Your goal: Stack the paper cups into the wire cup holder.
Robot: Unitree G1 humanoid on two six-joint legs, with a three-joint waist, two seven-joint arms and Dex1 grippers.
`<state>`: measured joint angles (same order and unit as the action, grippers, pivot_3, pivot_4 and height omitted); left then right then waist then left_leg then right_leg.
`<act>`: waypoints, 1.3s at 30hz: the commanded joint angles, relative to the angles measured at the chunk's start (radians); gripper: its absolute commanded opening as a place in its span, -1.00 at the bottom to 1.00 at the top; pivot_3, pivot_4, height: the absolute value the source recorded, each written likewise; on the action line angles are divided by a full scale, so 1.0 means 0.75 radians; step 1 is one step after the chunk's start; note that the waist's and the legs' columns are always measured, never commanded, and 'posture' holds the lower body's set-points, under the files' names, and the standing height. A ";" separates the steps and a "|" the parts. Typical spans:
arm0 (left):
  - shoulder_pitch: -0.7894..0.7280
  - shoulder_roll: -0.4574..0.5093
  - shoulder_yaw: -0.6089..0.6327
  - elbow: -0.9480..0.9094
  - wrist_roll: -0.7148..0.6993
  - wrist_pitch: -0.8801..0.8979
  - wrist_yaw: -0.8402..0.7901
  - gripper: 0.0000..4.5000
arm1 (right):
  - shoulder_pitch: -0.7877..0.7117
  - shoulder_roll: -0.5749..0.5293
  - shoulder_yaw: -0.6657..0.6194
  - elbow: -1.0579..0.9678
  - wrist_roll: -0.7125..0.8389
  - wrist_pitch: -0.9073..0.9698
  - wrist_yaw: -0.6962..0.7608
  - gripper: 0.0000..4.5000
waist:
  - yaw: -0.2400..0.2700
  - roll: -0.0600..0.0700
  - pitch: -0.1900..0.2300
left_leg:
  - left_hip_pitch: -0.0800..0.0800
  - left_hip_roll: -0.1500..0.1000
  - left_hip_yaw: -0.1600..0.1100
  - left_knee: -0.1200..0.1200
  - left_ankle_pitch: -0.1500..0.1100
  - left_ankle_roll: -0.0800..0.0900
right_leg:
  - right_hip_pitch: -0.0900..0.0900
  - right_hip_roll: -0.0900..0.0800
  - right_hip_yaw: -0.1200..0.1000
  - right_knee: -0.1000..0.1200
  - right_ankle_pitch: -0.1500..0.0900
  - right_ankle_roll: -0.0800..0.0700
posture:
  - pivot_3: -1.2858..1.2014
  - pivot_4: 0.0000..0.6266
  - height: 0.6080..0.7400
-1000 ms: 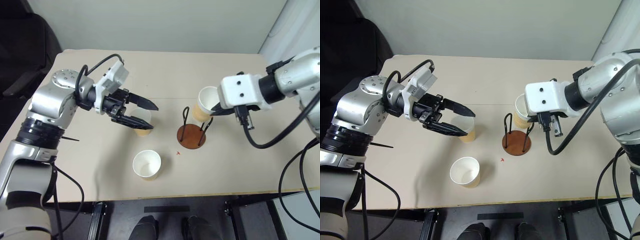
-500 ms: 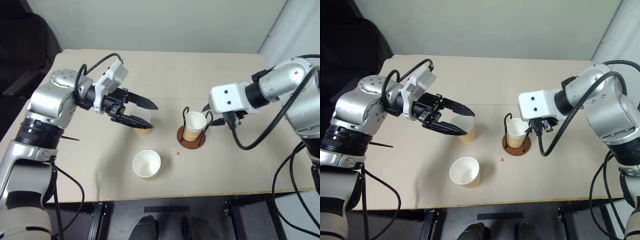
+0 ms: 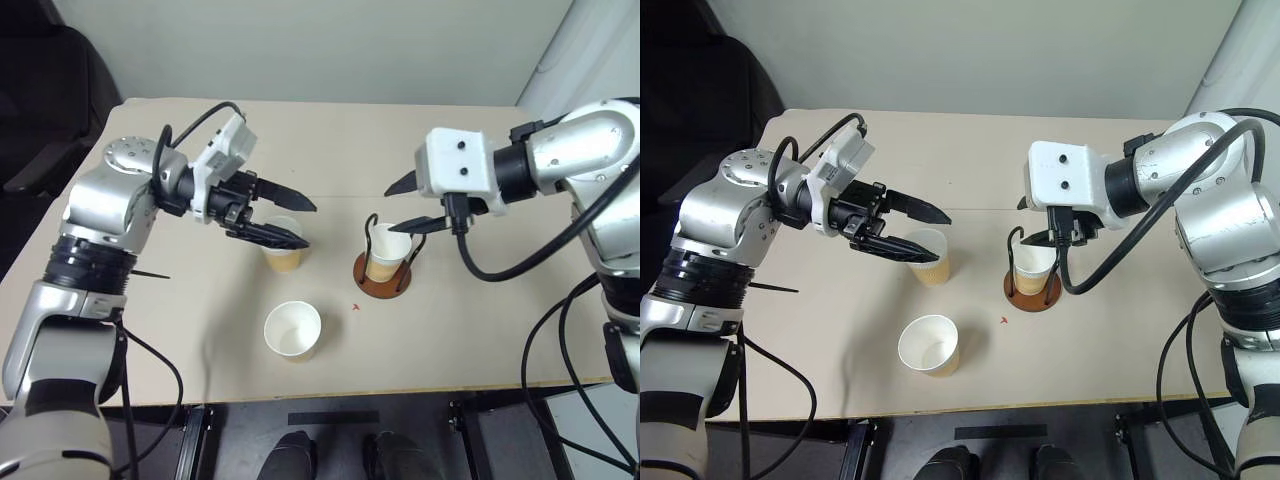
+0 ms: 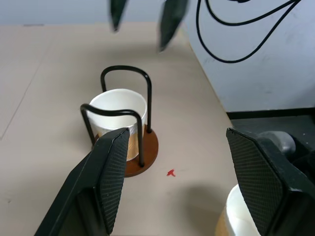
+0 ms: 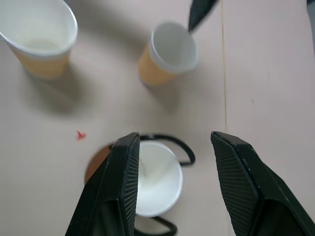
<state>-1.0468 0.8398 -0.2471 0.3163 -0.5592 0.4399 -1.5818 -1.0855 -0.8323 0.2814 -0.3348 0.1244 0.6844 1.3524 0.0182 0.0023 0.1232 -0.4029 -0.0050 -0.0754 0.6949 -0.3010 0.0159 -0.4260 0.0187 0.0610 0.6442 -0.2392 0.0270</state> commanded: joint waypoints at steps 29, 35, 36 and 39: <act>0.173 0.256 0.102 0.036 0.429 -0.407 -0.029 0.51 | 0.063 -0.044 -0.039 -0.140 0.223 -0.050 0.027 0.00 | -0.011 0.000 0.000 | 0.000 0.000 0.000 -0.006 0.000 0.000 | -0.003 0.000 0.000 0.000 -0.001 -0.002 | 0.03 -0.52 1.00; 0.094 0.175 0.074 0.098 0.531 -0.540 -0.022 0.51 | -0.012 -0.059 -0.096 -0.118 0.293 0.079 0.002 0.00 | -0.008 0.000 0.000 | -0.001 0.000 0.000 -0.006 0.000 -0.001 | -0.004 0.000 0.000 0.000 -0.001 -0.002 | 0.03 -0.52 1.00; 0.080 0.166 0.073 0.105 0.540 -0.552 -0.025 0.51 | -0.015 -0.066 -0.102 -0.119 0.304 0.096 0.002 0.00 | -0.006 0.000 0.000 | -0.001 0.000 0.000 -0.006 0.000 0.000 | -0.004 -0.001 0.000 0.000 -0.001 -0.002 | 0.03 -0.52 1.00; 0.027 0.148 0.061 0.136 0.573 -0.603 -0.034 0.51 | -0.007 -0.107 -0.115 -0.129 0.327 0.135 0.003 0.00 | -0.009 0.000 0.000 | -0.002 0.000 0.000 -0.005 0.000 0.000 | -0.004 -0.001 0.000 0.000 -0.001 -0.002 | 0.03 -0.52 1.00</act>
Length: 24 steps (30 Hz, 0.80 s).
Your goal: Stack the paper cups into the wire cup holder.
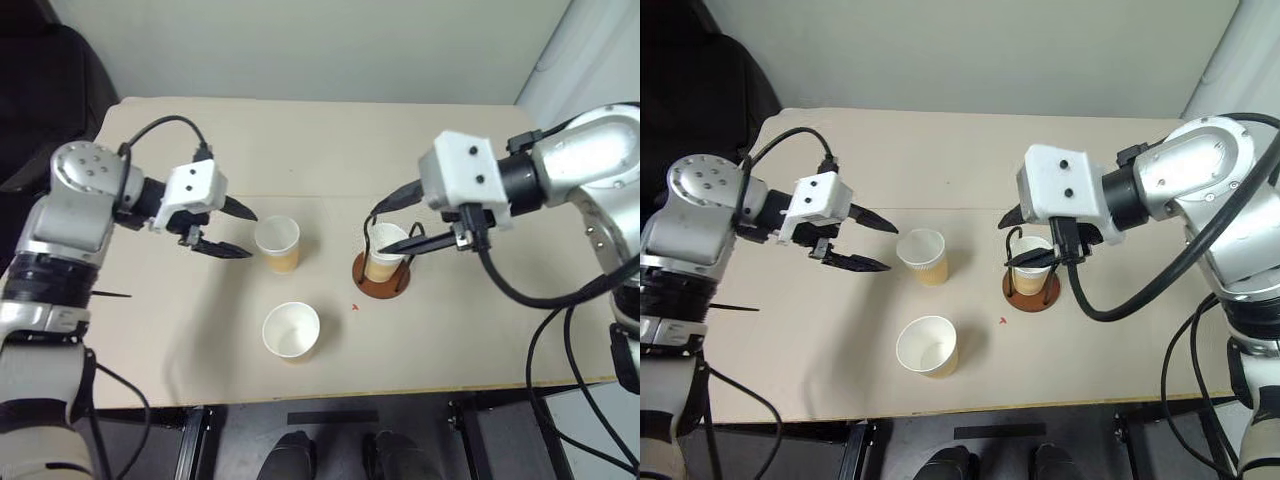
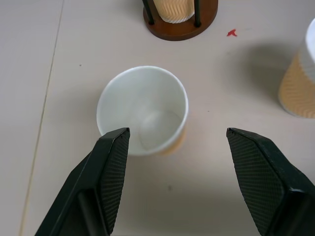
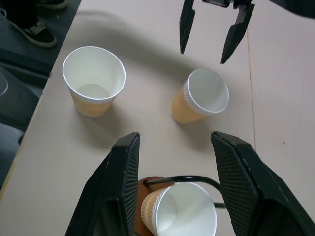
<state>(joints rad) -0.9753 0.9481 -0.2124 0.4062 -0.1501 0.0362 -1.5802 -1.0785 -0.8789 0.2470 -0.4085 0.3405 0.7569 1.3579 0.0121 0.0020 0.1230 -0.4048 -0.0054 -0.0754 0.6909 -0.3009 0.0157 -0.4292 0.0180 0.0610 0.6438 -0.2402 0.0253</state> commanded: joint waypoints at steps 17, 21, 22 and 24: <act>-0.160 -0.012 -0.250 0.125 0.084 -0.335 -0.046 0.51 | -0.030 -0.123 -0.160 -0.104 0.226 0.239 -0.093 0.00 | -0.001 0.000 0.000 | -0.002 0.000 0.000 -0.004 0.000 0.000 | -0.005 0.000 0.000 0.001 0.000 0.000 | 0.03 -0.52 1.00; -0.185 -0.053 -0.251 0.207 0.130 -0.403 -0.046 0.51 | -0.027 -0.106 -0.150 -0.120 0.238 0.243 -0.136 0.00 | -0.003 0.000 0.000 | -0.003 0.000 0.000 -0.003 0.000 0.000 | -0.005 0.000 0.000 0.001 0.000 0.000 | 0.03 -0.52 1.00; -0.188 -0.060 -0.247 0.223 0.139 -0.419 -0.046 0.51 | -0.025 -0.102 -0.144 -0.123 0.237 0.242 -0.146 0.00 | -0.003 0.000 0.000 | -0.003 0.000 0.001 -0.003 0.000 0.000 | -0.006 0.000 0.000 0.001 0.000 0.000 | 0.03 -0.52 1.00; -0.194 -0.068 -0.243 0.248 0.148 -0.438 -0.046 0.51 | -0.016 -0.101 -0.131 -0.129 0.229 0.229 -0.162 0.00 | -0.003 0.000 0.000 | -0.005 0.000 0.001 -0.003 0.000 0.000 | -0.008 0.000 0.000 0.002 0.000 0.000 | 0.03 -0.52 1.00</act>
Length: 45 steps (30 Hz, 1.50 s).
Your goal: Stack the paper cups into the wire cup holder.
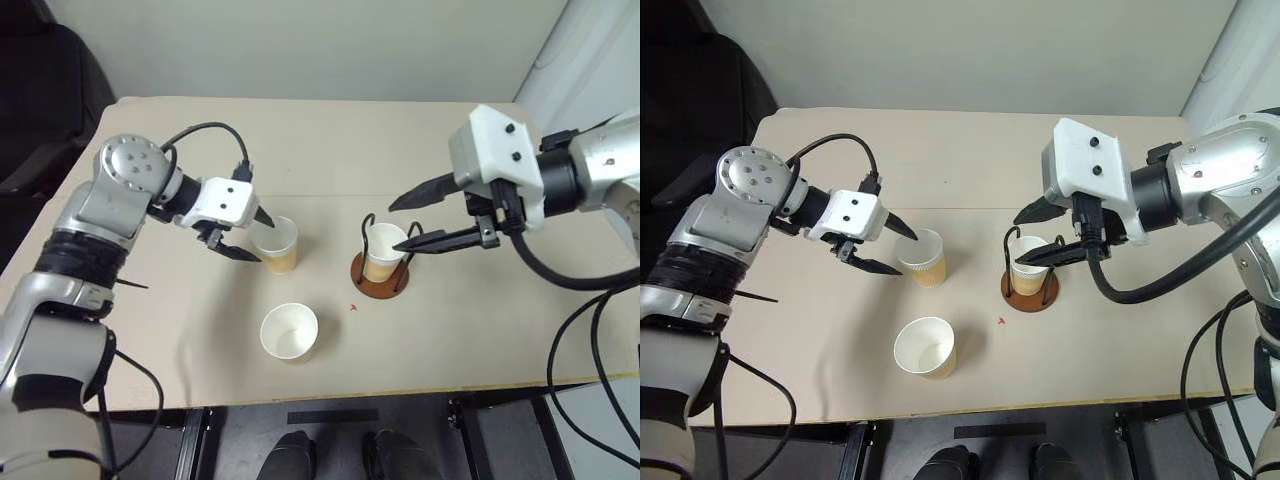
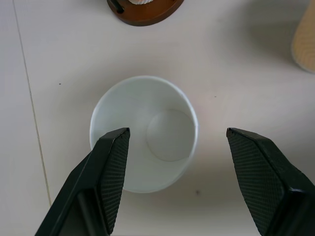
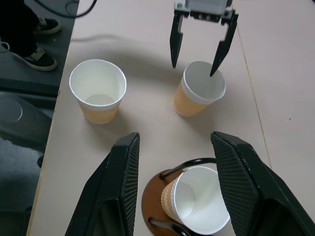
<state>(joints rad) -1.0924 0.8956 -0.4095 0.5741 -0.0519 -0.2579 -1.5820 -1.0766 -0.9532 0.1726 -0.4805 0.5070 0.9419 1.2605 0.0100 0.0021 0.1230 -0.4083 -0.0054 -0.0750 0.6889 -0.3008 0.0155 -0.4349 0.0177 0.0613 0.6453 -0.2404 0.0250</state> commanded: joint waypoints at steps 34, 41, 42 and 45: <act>0.033 -0.117 0.051 0.204 0.152 -0.275 0.028 -0.98 | 0.043 0.007 -0.021 -0.071 0.014 -0.054 -0.086 0.02 | 0.003 -0.001 0.000 | -0.015 0.000 0.000 0.015 0.000 0.000 | -0.013 0.000 -0.002 0.009 0.000 0.001 | 0.03 -0.52 1.00; 0.004 -0.122 0.088 0.227 0.137 -0.257 -0.007 -0.99 | 0.069 -0.030 0.012 -0.050 -0.034 -0.098 -0.068 0.02 | 0.003 -0.001 0.000 | -0.015 0.000 0.000 0.015 0.000 0.000 | -0.014 0.000 -0.002 0.010 0.000 0.001 | 0.03 -0.52 1.00; -0.007 -0.120 0.090 0.238 0.140 -0.258 -0.014 -0.99 | 0.075 -0.038 0.021 -0.043 -0.048 -0.113 -0.063 0.02 | 0.003 -0.001 0.000 | -0.015 0.000 0.000 0.015 0.000 0.000 | -0.014 0.000 -0.002 0.010 0.000 0.001 | 0.03 -0.52 1.00; -0.056 -0.112 0.090 0.252 0.113 -0.229 -0.041 -0.99 | 0.090 -0.067 0.040 -0.011 -0.085 -0.156 -0.043 0.02 | 0.004 -0.001 -0.001 | -0.015 0.000 0.000 0.016 0.000 0.000 | -0.014 0.000 -0.002 0.011 0.000 0.001 | 0.03 -0.52 1.00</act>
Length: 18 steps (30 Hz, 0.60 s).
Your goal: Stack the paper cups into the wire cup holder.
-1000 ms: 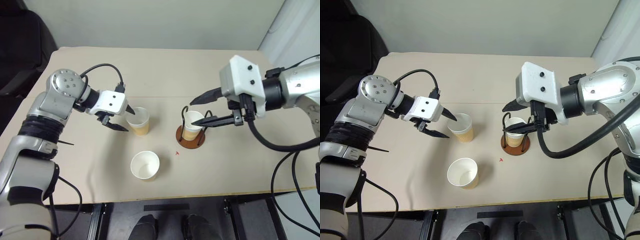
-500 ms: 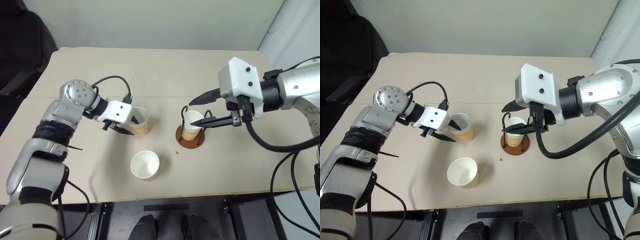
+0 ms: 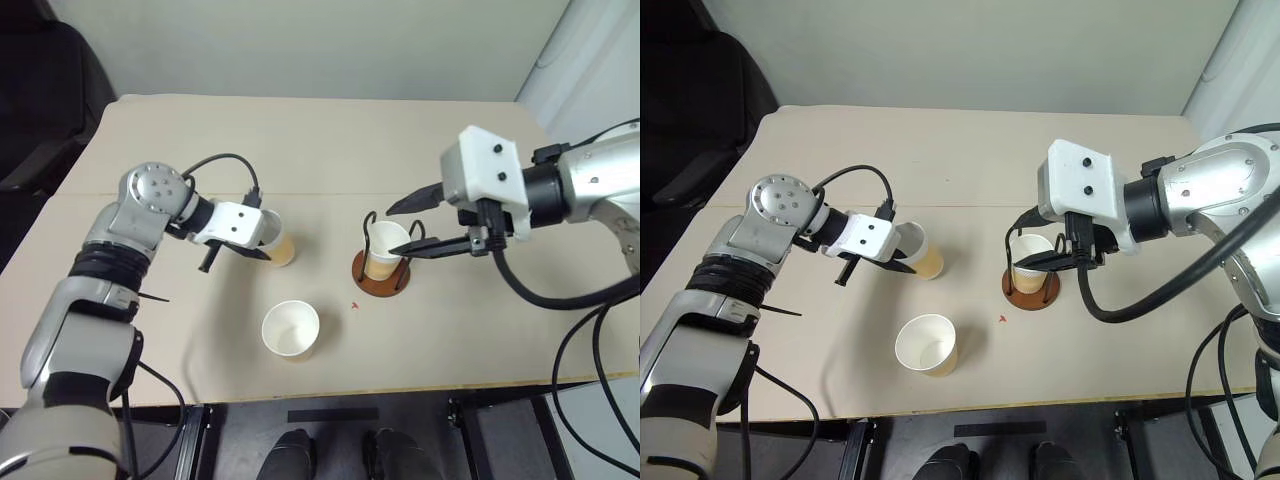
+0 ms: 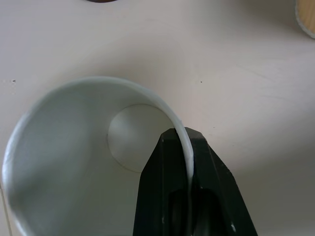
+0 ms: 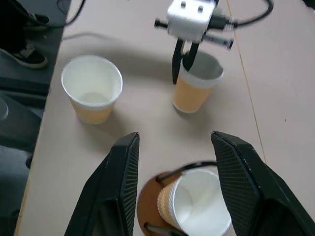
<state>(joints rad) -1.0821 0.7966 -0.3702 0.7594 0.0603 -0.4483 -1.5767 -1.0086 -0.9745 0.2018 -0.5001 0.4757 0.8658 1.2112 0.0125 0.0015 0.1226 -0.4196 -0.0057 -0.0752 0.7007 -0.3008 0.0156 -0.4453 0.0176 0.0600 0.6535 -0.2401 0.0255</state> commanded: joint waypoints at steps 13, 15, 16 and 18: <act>-0.257 0.165 -0.273 -0.283 -0.542 0.417 -0.050 -0.99 | 0.012 -0.112 0.067 0.135 -0.183 -0.214 0.148 0.02 | 0.007 0.000 0.000 | 0.000 0.000 0.000 0.002 0.000 0.000 | -0.001 0.000 0.000 0.005 0.000 0.000 | 0.03 -0.52 1.00; -0.299 0.154 -0.289 -0.314 -0.598 0.449 -0.050 -0.99 | 0.018 -0.114 0.065 0.139 -0.193 -0.218 0.160 0.02 | 0.007 0.000 0.000 | 0.000 -0.001 0.000 0.003 0.000 0.000 | -0.001 -0.001 0.000 0.005 0.000 0.000 | 0.03 -0.52 1.00; -0.321 0.144 -0.297 -0.325 -0.623 0.459 -0.050 -0.99 | 0.020 -0.114 0.065 0.141 -0.199 -0.220 0.162 0.02 | 0.006 0.000 0.000 | 0.000 -0.001 0.000 0.003 0.000 0.000 | 0.000 -0.001 0.000 0.005 0.000 0.000 | 0.03 -0.52 1.00; -0.357 0.128 -0.311 -0.337 -0.666 0.474 -0.050 -0.99 | 0.021 -0.112 0.064 0.145 -0.209 -0.220 0.163 0.02 | 0.005 0.000 0.000 | 0.000 -0.001 0.000 0.003 0.000 0.000 | -0.001 -0.001 0.000 0.006 0.000 0.000 | 0.03 -0.52 1.00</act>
<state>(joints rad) -1.3193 0.8919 -0.6041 0.5327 -0.3977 -0.1069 -1.5840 -0.9890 -1.0454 0.2617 -0.3879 0.3297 0.7114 1.3284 0.0166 0.0015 0.1226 -0.4197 -0.0062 -0.0749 0.7025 -0.3008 0.0156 -0.4458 0.0170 0.0600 0.6578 -0.2401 0.0255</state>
